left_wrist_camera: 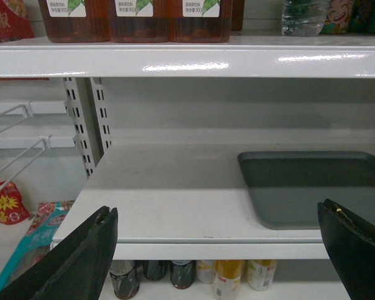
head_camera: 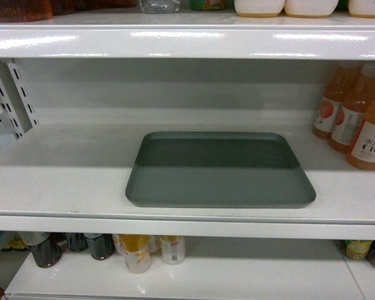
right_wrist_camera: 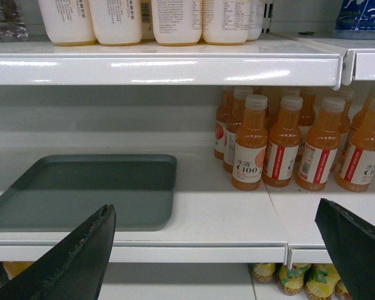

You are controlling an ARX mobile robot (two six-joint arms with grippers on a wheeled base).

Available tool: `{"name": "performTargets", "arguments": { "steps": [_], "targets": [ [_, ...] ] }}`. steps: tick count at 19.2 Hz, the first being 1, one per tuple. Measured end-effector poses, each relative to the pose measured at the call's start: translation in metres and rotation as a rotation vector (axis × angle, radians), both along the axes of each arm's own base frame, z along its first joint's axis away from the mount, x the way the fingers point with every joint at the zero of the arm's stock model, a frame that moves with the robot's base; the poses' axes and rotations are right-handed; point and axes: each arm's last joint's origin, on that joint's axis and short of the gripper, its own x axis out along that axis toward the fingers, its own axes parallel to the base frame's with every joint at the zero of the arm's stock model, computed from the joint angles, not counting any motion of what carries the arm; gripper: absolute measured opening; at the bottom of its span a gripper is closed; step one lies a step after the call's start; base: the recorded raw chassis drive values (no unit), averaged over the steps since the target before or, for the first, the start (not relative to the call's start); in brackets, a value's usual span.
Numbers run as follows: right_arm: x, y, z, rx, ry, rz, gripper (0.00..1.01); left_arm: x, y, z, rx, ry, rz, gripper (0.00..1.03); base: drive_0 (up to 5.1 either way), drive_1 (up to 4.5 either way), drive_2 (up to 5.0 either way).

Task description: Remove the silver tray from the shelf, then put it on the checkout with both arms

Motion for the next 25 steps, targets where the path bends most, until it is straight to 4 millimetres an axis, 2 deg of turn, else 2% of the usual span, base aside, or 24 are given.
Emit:
{"name": "performTargets", "arguments": {
  "steps": [25],
  "targets": [
    [0.0000,0.0000,0.0000,0.000,0.000,0.000,0.98,0.0000,0.0000,0.0000,0.000,0.000,0.000,0.98,0.0,0.00,0.0]
  ]
}}
